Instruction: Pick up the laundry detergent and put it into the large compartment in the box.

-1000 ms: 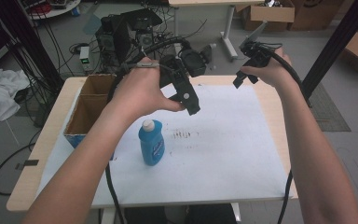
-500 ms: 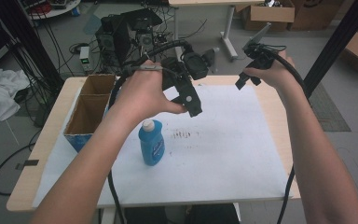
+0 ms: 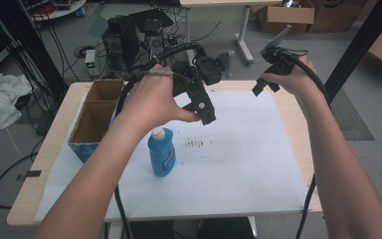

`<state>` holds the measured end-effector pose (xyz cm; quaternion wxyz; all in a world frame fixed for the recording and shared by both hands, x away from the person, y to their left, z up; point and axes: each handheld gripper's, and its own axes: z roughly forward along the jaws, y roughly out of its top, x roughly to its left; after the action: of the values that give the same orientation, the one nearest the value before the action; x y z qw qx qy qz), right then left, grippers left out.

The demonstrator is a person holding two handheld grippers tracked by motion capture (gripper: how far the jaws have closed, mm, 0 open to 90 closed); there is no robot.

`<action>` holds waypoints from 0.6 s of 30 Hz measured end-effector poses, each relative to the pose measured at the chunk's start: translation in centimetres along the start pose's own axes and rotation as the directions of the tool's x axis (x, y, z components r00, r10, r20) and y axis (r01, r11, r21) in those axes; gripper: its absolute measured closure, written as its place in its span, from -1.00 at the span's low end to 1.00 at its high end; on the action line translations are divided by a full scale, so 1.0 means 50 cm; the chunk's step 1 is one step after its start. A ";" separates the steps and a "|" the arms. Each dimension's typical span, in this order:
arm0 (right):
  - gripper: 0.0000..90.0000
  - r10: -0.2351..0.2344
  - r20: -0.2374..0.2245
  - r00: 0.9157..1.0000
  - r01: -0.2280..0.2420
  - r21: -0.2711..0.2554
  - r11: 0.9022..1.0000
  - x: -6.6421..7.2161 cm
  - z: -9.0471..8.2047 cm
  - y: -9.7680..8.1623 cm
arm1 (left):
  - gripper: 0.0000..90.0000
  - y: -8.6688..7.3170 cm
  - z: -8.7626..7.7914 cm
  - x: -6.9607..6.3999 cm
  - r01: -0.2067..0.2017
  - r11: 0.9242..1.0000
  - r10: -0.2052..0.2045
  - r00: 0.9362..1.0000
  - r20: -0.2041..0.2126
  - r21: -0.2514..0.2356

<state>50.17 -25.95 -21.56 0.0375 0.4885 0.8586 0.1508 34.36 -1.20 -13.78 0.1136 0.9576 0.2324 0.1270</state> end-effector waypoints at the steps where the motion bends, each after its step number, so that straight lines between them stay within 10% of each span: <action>1: -0.40 0.002 0.000 1.000 -0.002 0.000 1.000 0.000 -0.001 -0.001 | -1.00 -0.002 -0.001 0.002 0.007 1.000 -0.007 1.000 -0.002 -0.001; 18: -0.40 0.007 -0.002 1.000 -0.007 0.000 1.000 0.005 0.008 -0.007 | -1.00 -0.039 0.011 0.042 0.186 0.981 -0.184 0.982 -0.050 0.054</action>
<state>49.85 -25.82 -22.05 0.0361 0.4912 0.8570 0.1513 35.50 1.41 -14.44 0.0914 0.9316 0.3265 0.1306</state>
